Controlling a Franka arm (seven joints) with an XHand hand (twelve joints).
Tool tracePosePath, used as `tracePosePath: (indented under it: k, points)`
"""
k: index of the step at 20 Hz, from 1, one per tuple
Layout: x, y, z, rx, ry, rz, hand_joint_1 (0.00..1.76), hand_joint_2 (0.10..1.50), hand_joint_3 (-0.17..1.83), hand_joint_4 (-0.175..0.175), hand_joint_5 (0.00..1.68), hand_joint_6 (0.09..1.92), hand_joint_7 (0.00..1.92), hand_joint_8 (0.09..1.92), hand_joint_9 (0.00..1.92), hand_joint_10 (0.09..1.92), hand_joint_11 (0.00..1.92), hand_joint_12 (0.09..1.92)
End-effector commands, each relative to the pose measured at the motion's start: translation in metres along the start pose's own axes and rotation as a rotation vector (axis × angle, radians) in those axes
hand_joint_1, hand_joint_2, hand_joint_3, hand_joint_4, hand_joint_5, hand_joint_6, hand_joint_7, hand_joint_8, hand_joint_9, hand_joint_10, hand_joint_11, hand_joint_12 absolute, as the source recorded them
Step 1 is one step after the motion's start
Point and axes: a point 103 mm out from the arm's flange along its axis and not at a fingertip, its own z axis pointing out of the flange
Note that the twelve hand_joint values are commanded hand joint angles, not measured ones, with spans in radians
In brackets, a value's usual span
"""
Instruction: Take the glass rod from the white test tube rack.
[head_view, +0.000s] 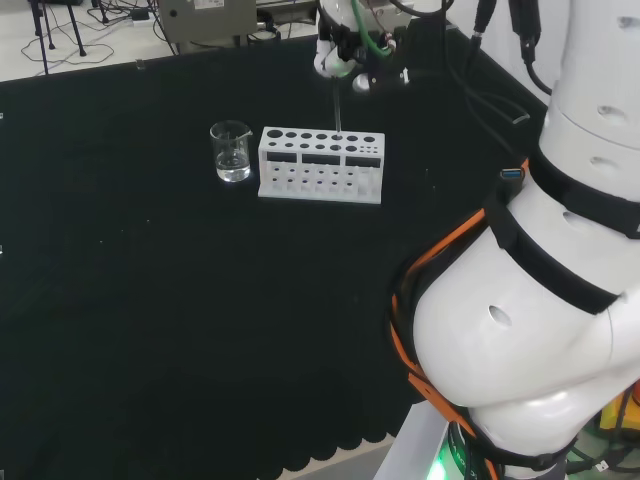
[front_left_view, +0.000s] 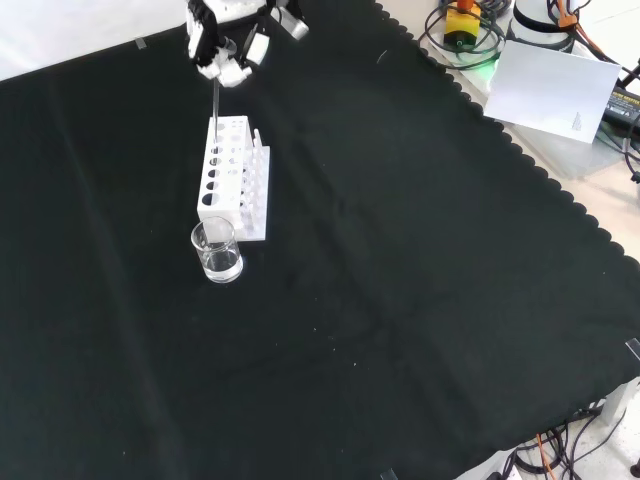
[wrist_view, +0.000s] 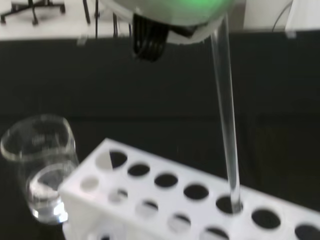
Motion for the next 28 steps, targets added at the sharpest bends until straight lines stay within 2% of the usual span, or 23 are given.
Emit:
tracePosePath:
  k: [1, 11, 19, 24, 28]
  points:
    - [-0.003, -0.013, -0.025, -0.043, 0.014, 0.049, 1.21, 0.6, 0.83, -0.175, 1.21, 0.85, 1.57, 0.92, 1.81, 0.68, 1.46, 0.9]
    - [0.011, -0.031, -0.056, -0.103, 0.063, 0.046, 1.21, 0.56, 0.87, -0.175, 1.25, 0.81, 1.6, 0.9, 1.84, 0.65, 1.45, 0.94]
    - [0.02, -0.042, -0.074, -0.141, 0.069, 0.035, 1.21, 0.56, 0.88, -0.175, 1.26, 0.8, 1.6, 0.9, 1.85, 0.64, 1.44, 0.95]
    - [0.023, -0.046, -0.078, -0.144, 0.068, 0.029, 1.22, 0.55, 0.88, -0.175, 1.26, 0.79, 1.6, 0.9, 1.85, 0.64, 1.44, 0.95]
    - [0.03, -0.046, -0.079, -0.133, 0.044, 0.043, 1.22, 0.55, 0.88, -0.175, 1.26, 0.79, 1.6, 0.9, 1.85, 0.64, 1.44, 0.95]
